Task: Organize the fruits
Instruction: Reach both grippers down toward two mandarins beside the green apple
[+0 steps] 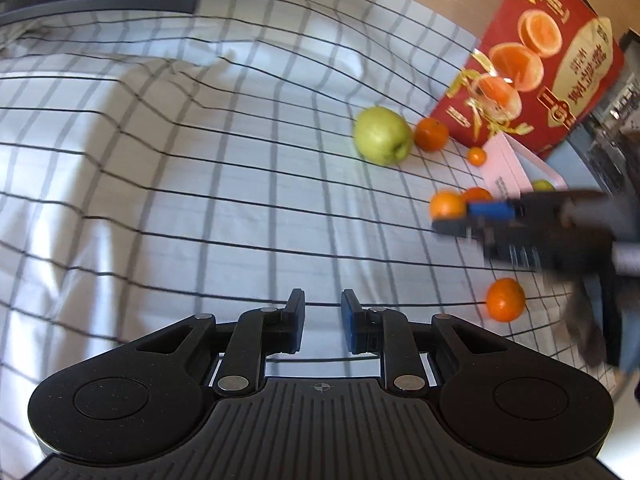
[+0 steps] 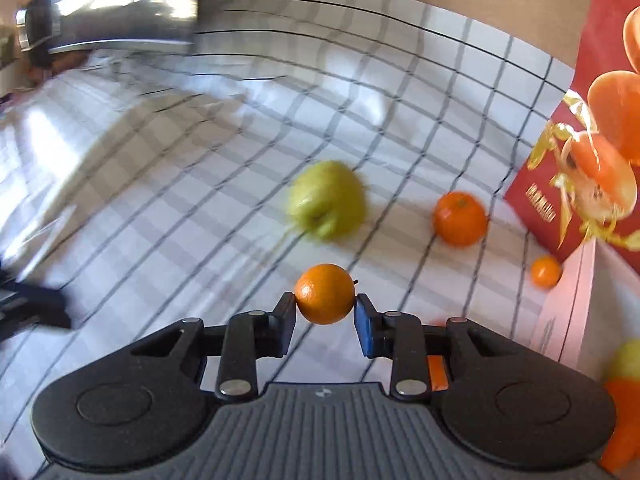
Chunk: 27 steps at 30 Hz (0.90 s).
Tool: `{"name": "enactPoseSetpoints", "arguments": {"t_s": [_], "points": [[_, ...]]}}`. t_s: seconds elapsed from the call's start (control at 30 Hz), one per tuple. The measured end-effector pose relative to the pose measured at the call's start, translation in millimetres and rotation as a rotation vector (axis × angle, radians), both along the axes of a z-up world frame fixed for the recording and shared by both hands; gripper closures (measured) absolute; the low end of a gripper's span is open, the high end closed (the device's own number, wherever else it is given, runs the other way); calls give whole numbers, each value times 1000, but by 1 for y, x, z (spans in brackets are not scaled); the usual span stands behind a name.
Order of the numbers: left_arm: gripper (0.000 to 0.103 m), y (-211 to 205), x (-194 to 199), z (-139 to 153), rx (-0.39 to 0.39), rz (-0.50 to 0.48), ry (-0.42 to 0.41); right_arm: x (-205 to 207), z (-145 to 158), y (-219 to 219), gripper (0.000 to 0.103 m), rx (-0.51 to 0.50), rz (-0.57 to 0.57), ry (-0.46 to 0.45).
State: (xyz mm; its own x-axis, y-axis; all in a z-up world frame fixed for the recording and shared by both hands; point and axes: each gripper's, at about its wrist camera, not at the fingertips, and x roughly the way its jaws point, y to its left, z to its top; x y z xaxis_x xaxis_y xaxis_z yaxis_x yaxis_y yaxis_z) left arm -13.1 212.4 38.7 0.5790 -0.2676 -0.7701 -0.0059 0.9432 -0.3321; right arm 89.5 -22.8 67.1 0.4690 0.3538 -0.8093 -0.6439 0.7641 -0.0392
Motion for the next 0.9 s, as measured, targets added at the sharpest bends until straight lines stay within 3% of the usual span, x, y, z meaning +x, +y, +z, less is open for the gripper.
{"name": "enactPoseSetpoints", "arguments": {"t_s": [0.13, 0.37, 0.47, 0.57, 0.67, 0.9], "points": [[80, -22, 10, -1, -6, -72, 0, -46, -4, -4, 72, 12, 34, 19], [80, -48, 19, -3, -11, -154, 5, -70, -26, -12, 72, -22, 0, 29], [80, -52, 21, -5, -9, -170, 7, -75, -20, -21, 61, -11, -34, 2], [80, -52, 22, -6, -11, -174, 10, -81, -11, -34, 58, 4, -72, -43], [80, -54, 24, -7, -12, -182, 9, -88, -5, -47, 43, -12, -113, -97], [80, -64, 30, -5, -13, -218, -5, -96, -3, -80, 40, -24, -227, -135]]}}
